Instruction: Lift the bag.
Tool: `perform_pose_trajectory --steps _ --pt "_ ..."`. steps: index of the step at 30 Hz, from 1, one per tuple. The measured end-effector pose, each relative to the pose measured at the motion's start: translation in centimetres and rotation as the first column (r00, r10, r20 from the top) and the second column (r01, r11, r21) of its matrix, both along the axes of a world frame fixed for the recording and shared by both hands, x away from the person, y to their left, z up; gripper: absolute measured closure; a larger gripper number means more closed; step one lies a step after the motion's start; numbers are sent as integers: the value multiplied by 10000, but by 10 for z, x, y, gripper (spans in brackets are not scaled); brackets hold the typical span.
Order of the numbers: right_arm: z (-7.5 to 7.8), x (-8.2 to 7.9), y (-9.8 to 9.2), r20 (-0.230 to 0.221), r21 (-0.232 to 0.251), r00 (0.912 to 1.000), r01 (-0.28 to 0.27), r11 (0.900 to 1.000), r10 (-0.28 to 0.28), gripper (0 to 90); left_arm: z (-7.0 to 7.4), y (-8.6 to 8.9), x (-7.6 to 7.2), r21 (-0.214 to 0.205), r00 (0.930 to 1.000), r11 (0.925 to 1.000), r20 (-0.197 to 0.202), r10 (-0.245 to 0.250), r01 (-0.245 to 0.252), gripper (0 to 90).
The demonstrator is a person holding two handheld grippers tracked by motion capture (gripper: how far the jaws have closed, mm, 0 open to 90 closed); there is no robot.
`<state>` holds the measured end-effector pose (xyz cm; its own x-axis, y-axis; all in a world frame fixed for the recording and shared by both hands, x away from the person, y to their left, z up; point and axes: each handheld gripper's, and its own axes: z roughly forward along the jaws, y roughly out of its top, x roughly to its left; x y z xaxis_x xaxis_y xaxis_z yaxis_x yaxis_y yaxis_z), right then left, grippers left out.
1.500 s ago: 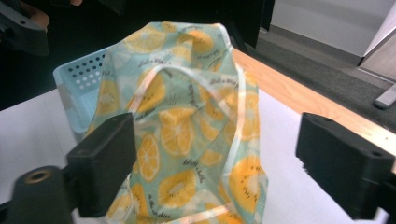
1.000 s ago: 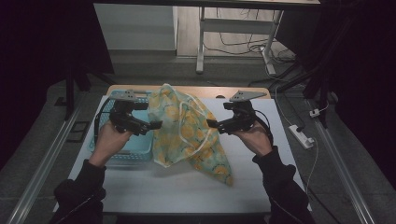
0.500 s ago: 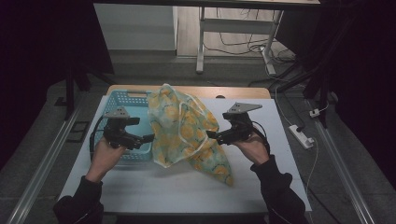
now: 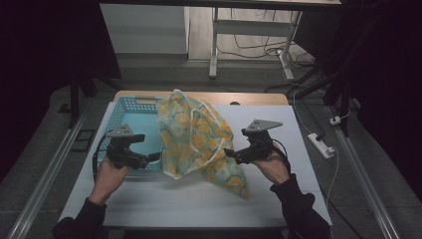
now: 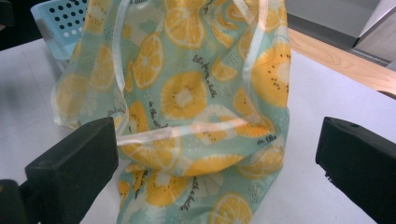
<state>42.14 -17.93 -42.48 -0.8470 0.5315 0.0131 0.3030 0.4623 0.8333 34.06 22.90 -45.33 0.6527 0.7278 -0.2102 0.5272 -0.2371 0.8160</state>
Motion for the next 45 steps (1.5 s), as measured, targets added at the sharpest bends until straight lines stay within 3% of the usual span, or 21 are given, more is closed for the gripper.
perform_pose_trajectory --steps 6,20,34,45 --pt "1 -11 -9 245 -178 9994 241 9996 -236 0 -5 5 -15 121 9999 9998 -80 136 -135 0" --pt "-4 -38 -43 123 223 9947 1020 9945 -1023 0 -13 20 -58 -191 9987 9987 -176 479 -483 0" --pt "-25 -69 -78 65 192 9829 1841 9827 -1843 0 -29 36 -95 -26 9934 9936 -209 1129 -1130 0" --pt "-40 -97 -111 -77 204 9684 2495 9682 -2494 0 -43 47 -118 201 9866 9875 -431 1571 -1564 0"
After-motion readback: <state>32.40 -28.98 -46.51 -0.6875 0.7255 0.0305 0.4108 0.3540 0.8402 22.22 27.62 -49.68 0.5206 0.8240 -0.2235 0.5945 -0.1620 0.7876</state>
